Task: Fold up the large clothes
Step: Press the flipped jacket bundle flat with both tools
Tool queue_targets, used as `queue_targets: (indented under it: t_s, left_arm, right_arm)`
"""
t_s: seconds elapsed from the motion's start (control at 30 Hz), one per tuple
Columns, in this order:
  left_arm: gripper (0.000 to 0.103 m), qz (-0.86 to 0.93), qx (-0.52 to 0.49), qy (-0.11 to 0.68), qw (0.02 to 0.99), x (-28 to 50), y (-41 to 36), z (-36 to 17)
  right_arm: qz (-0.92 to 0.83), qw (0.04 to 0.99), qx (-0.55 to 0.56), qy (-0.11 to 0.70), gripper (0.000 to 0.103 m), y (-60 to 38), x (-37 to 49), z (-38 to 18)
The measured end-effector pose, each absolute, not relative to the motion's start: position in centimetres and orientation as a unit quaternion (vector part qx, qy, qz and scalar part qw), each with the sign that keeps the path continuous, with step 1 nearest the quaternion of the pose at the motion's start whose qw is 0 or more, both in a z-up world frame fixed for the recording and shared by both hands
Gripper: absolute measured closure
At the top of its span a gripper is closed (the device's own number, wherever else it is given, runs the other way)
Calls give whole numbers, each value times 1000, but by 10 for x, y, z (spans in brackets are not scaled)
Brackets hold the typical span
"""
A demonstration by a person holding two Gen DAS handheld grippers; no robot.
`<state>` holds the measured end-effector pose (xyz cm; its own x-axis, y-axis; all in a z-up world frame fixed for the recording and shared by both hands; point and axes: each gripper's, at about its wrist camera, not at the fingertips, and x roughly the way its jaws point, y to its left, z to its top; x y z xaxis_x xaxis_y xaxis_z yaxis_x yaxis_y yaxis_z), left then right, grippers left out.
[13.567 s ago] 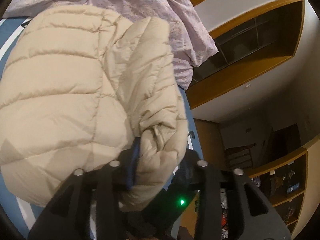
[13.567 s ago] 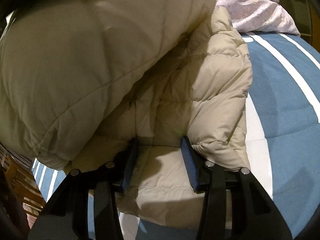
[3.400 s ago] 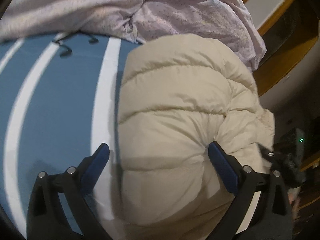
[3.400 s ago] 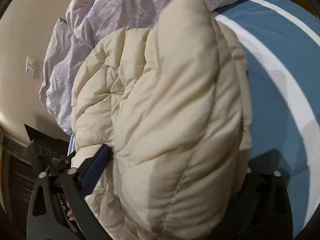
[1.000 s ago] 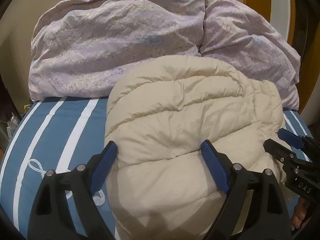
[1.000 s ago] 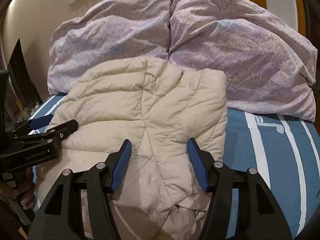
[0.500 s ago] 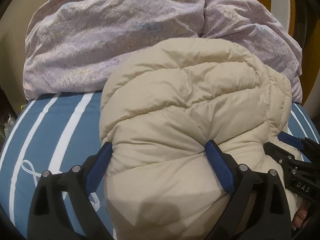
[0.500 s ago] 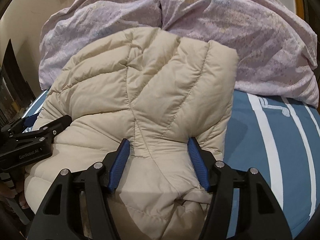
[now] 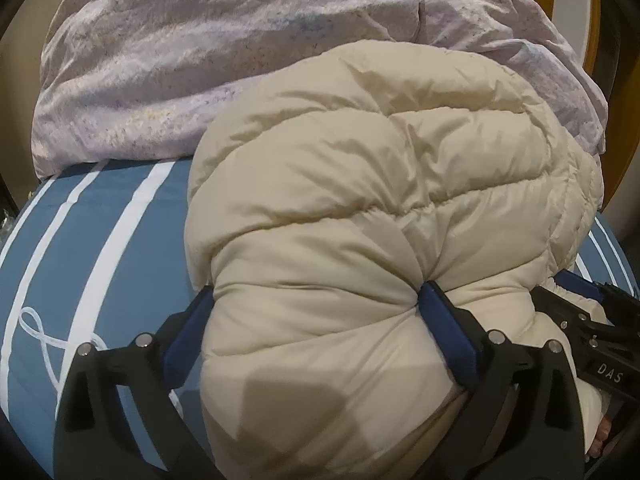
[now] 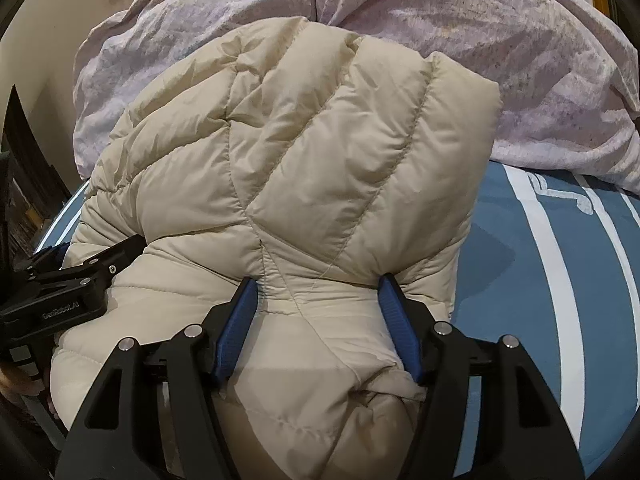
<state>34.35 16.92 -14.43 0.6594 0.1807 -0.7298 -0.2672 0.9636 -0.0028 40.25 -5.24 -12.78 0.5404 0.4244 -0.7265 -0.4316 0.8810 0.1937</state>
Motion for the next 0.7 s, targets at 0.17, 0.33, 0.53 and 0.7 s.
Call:
queue_targets:
  t_s: [0.17,0.33,0.53,0.7]
  left_arm:
    - [2,123,-56,399,907,346,171,-148]
    - [2,122,-61,401,906,347,174,-150]
    - [2,125,-66,397,907,344,174,-148]
    - [2,128,-82,389,908,328,174,-139]
  right_arm:
    - [244,876,-3,416,39,-52,404,-129]
    - [242,877,-3,415,39,-51,403,-130]
    - [239,881,-8,409,37,-51,399,-126]
    - [223,888,-18,401,22,-56,386,-117]
